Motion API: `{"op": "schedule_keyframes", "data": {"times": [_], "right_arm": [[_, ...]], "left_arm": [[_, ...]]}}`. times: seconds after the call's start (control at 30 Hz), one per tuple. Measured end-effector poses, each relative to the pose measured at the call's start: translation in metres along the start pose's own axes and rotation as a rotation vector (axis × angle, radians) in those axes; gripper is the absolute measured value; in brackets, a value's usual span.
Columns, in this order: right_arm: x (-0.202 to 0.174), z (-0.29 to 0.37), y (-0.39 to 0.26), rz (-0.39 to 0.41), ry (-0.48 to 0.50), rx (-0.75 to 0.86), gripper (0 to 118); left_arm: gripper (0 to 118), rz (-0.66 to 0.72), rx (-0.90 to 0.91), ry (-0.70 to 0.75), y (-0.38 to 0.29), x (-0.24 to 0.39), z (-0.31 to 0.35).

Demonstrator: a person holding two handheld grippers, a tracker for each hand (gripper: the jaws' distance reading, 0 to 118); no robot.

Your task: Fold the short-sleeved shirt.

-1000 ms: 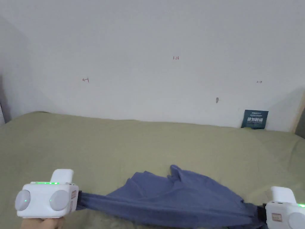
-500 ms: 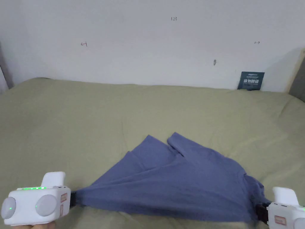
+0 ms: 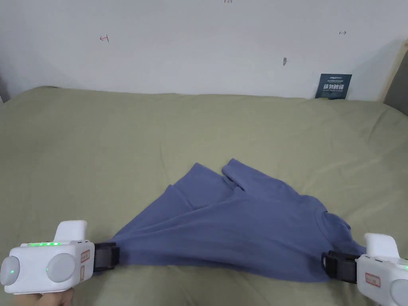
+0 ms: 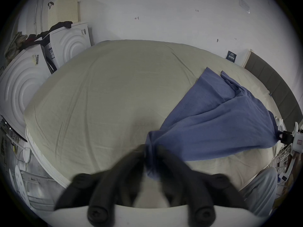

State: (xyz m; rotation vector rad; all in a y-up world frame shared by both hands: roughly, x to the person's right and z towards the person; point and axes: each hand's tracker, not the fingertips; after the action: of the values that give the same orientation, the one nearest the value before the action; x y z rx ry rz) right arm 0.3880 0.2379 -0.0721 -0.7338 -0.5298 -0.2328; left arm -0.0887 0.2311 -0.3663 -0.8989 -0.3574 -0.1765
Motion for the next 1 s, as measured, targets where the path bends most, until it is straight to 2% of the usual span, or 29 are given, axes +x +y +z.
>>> {"op": "schedule_keyframes", "data": {"times": [0.03,0.1,0.2,0.23,0.27,0.3,0.33,0.37,0.4,0.5,0.57,0.67,0.87,0.9,0.97,1.0], "right_arm": [[-0.002,0.003,0.001,0.009,0.008,-0.019,118],[-0.008,0.008,0.002,0.019,0.029,-0.015,118],[-0.027,0.014,0.002,0.037,0.058,0.002,118],[-0.033,0.018,0.002,0.047,0.072,0.006,118],[-0.037,0.023,0.001,0.055,0.108,0.019,110],[-0.044,0.027,0.001,0.056,0.155,0.043,70],[-0.05,0.031,0.002,0.068,0.136,0.039,19],[-0.056,0.034,0.003,0.098,0.109,0.059,1],[-0.063,0.036,0.002,0.121,0.052,0.088,1],[-0.076,0.047,0.006,0.11,0.127,0.081,1],[-0.085,0.06,0.008,0.114,0.104,0.101,1],[-0.098,0.07,0.003,0.094,0.135,0.1,1],[-0.12,0.071,-0.005,0.089,0.141,0.109,1],[-0.124,0.069,-0.008,0.084,0.154,0.097,1],[-0.129,0.065,-0.011,0.074,0.165,0.081,1],[-0.132,0.063,-0.013,0.072,0.168,0.073,1]], "left_arm": [[113,-0.06,0.107,-0.043,0.003,-0.006,0.02],[114,-0.044,0.061,-0.04,0.003,-0.009,0.033],[112,-0.04,0.089,-0.086,-0.001,0.009,0.033],[106,-0.027,0.093,-0.098,-0.001,0.011,0.038],[92,-0.018,0.104,-0.119,0.0,0.01,0.041],[50,-0.023,0.117,-0.154,0.0,0.01,0.044],[7,-0.029,0.122,-0.154,0.0,0.011,0.049],[0,-0.03,0.13,-0.155,0.0,0.013,0.051],[0,-0.042,0.13,-0.144,0.0,0.01,0.053],[0,-0.067,0.14,-0.065,-0.01,0.007,0.067],[0,-0.029,0.166,-0.103,-0.006,-0.008,0.076],[0,-0.026,0.156,-0.087,-0.009,-0.021,0.078],[0,0.005,0.091,-0.112,-0.007,-0.047,0.05],[0,-0.189,0.075,0.103,0.001,-0.06,0.049],[0,-0.147,0.044,0.05,0.002,-0.063,0.036],[10,-0.146,0.019,0.033,0.005,-0.065,0.026]]}}
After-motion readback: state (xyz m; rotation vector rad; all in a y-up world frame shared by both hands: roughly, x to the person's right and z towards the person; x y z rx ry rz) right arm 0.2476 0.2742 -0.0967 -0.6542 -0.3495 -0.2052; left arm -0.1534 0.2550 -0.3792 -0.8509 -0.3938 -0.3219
